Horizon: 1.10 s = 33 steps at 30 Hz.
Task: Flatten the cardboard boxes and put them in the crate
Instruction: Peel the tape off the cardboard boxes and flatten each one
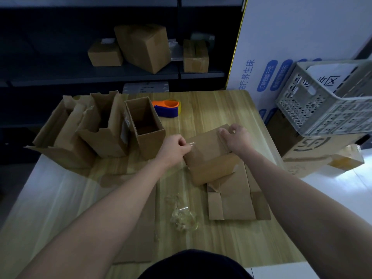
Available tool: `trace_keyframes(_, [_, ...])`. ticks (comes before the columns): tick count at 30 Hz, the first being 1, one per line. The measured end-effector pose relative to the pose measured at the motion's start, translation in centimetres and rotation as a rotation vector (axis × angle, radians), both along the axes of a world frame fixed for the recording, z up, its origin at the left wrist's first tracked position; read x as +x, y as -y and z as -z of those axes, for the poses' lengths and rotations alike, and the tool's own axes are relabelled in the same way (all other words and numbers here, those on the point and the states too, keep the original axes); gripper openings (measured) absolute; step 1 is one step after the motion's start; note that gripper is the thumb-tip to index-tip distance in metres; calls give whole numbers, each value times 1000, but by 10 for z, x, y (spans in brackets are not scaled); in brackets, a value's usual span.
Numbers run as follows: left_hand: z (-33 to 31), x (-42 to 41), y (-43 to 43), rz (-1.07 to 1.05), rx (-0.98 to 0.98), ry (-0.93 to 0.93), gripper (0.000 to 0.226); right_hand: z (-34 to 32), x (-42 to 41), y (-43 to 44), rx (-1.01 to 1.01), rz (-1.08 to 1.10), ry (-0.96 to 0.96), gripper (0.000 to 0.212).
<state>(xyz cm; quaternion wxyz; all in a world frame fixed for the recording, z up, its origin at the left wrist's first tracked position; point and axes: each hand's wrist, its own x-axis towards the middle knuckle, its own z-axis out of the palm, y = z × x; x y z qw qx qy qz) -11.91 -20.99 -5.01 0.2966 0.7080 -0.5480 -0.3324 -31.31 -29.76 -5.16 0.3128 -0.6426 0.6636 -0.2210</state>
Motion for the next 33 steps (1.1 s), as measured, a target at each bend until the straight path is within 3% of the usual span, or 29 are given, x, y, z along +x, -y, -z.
trace_keyframes(7, [5, -3, -3, -611, 117, -1116, 9, 4, -10, 5, -6, 46, -9, 57])
trace_keyframes(10, [4, -9, -1, -692, 166, -1386, 17, 0, -18, 8, -12, 59, -17, 53])
trace_keyframes(13, [-8, -12, 5, -564, 185, -1528, 19, -9, -29, 16, -41, 120, 7, 43])
trace_keyframes(16, [-20, -13, 12, -445, 191, -1484, 23, -20, -36, 25, -54, 177, 91, 39])
trace_keyframes(19, [-26, -2, 14, -457, 168, -1392, 28, -22, -51, 29, -48, 286, 159, 34])
trace_keyframes(21, [-30, 9, 11, -368, 174, -1159, 26, -18, -64, 27, -22, 373, 232, 34])
trace_keyframes(23, [-36, 6, 6, -177, 221, -819, 44, -14, -67, 23, 7, 390, 295, 36])
trace_keyframes(25, [-40, -7, 4, -89, 213, -636, 53, -13, -58, 20, 16, 373, 324, 35])
trace_keyframes(28, [-47, -23, 4, -100, 61, -706, 17, -17, -48, 16, 1, 360, 333, 33])
trace_keyframes(30, [-49, -24, 6, -160, 6, -711, 14, -20, -48, 16, -27, 292, 209, 32])
trace_keyframes(31, [-49, -24, 5, -180, -5, -708, 16, -23, -47, 15, -40, 228, 51, 32])
trace_keyframes(33, [-48, -25, 2, -196, -31, -717, 17, -35, -39, 11, -81, 45, -245, 53])
